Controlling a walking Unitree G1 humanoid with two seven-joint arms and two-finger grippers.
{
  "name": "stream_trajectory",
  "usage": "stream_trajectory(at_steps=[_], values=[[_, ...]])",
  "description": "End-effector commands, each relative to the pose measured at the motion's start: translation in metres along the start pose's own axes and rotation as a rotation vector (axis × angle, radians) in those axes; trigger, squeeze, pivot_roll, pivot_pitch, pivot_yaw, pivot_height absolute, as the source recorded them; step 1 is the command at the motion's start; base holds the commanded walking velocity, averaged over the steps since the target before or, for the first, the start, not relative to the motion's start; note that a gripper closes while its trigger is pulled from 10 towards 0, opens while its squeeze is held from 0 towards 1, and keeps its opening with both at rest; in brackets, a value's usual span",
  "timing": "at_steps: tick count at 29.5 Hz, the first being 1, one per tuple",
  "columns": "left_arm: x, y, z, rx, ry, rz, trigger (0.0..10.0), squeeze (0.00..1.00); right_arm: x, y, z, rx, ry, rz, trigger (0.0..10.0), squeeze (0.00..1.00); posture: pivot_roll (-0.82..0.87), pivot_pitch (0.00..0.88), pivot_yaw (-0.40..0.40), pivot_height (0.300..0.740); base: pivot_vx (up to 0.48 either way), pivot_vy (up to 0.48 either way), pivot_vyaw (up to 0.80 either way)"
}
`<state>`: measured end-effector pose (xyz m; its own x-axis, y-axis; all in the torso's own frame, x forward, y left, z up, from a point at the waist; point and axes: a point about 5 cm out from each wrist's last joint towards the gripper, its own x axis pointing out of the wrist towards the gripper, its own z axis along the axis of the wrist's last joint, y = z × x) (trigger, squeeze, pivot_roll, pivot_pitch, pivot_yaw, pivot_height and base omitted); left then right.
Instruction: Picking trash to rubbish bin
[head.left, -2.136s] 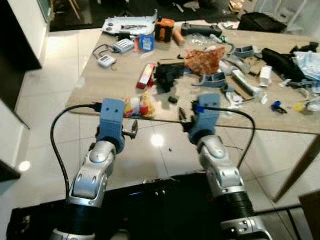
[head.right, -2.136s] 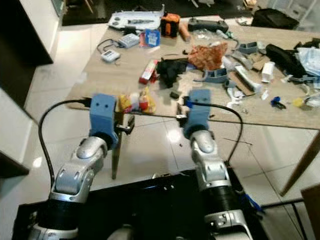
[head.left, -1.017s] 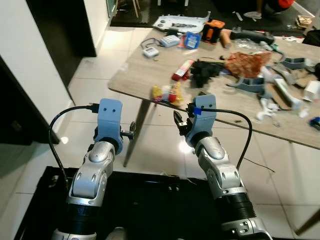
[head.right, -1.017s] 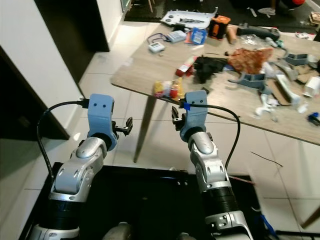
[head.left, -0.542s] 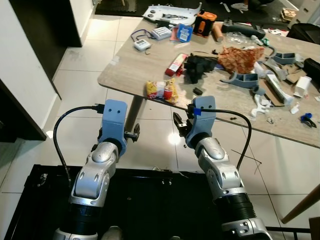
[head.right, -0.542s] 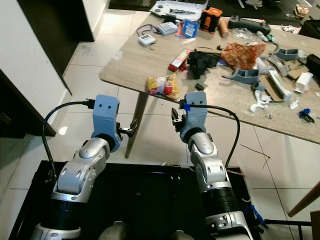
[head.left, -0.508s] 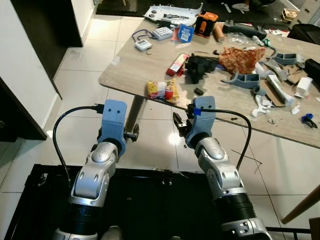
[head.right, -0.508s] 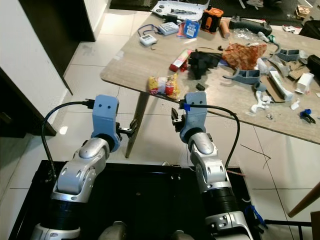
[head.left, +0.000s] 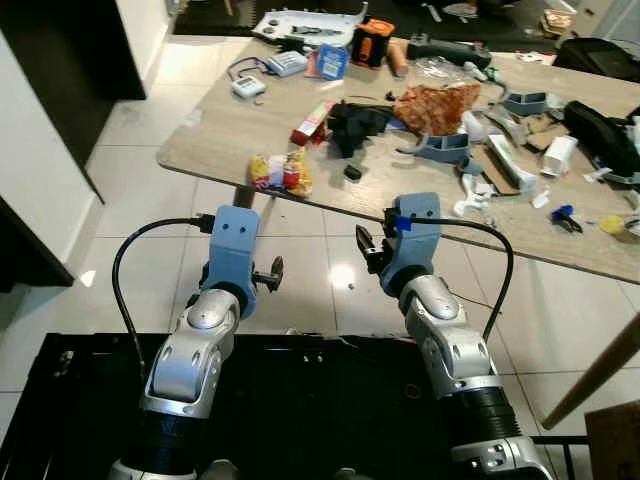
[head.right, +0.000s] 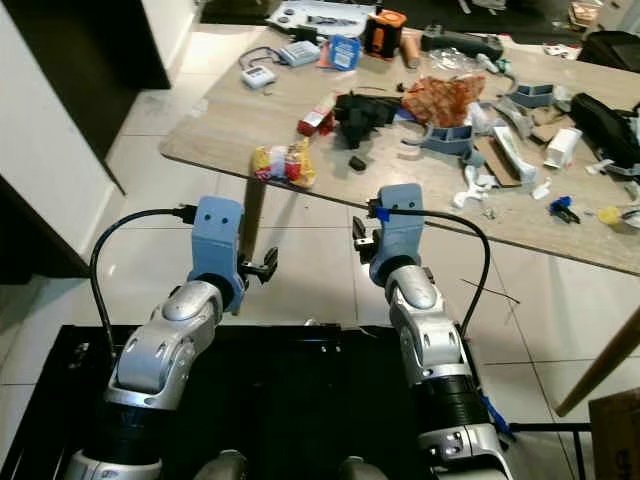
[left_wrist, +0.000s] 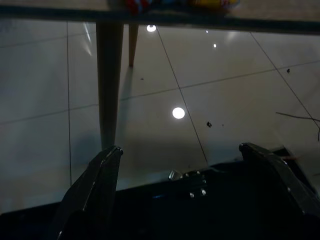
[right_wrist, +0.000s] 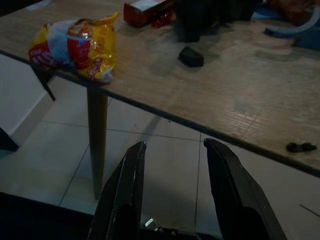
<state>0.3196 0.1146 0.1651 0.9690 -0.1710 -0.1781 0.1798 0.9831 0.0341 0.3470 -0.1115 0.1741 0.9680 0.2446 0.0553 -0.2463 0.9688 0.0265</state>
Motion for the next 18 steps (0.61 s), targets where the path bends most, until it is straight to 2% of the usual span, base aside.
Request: stream_trajectory(at_steps=[1, 10, 12, 15, 16, 18], values=[[-0.0024, -0.0002, -0.0064, -0.012, 0.027, 0.002, 10.0, 0.00, -0.0014, 0.0048, -0.0033, 0.005, 0.015, 0.014, 10.0, 0.00, 0.06, 0.187, -0.042, 0.740, 0.000, 0.000, 0.00], [-0.0040, -0.0004, -0.0073, 0.010, 0.038, -0.010, 10.0, 0.00, -0.0023, 0.0064, -0.0047, 0.008, 0.022, 0.020, 10.0, 0.00, 0.07, 0.189, -0.045, 0.740, 0.000, 0.000, 0.00], [-0.0034, 0.0008, -0.0074, 0.032, 0.045, 0.007, 10.0, 0.00, -0.0024, 0.0063, -0.0050, 0.009, 0.023, 0.019, 10.0, 0.00, 0.07, 0.189, -0.045, 0.740, 0.000, -0.480, 0.00], [-0.0024, 0.0032, -0.0097, 0.019, 0.063, 0.029, 10.0, 0.00, -0.0027, 0.0062, -0.0053, 0.010, 0.024, 0.017, 10.0, 0.00, 0.07, 0.189, -0.045, 0.740, 0.000, -0.480, 0.00], [-0.0026, 0.0043, -0.0112, -0.014, 0.068, 0.030, 10.0, 0.00, -0.0031, 0.0065, -0.0056, 0.010, 0.025, 0.017, 10.0, 0.00, 0.07, 0.191, -0.042, 0.740, 0.000, 0.000, 0.00], [-0.0027, 0.0042, -0.0111, -0.013, 0.068, 0.026, 10.0, 0.00, -0.0032, 0.0066, -0.0056, 0.010, 0.025, 0.017, 10.0, 0.00, 0.07, 0.191, -0.042, 0.740, 0.000, 0.000, 0.00]])
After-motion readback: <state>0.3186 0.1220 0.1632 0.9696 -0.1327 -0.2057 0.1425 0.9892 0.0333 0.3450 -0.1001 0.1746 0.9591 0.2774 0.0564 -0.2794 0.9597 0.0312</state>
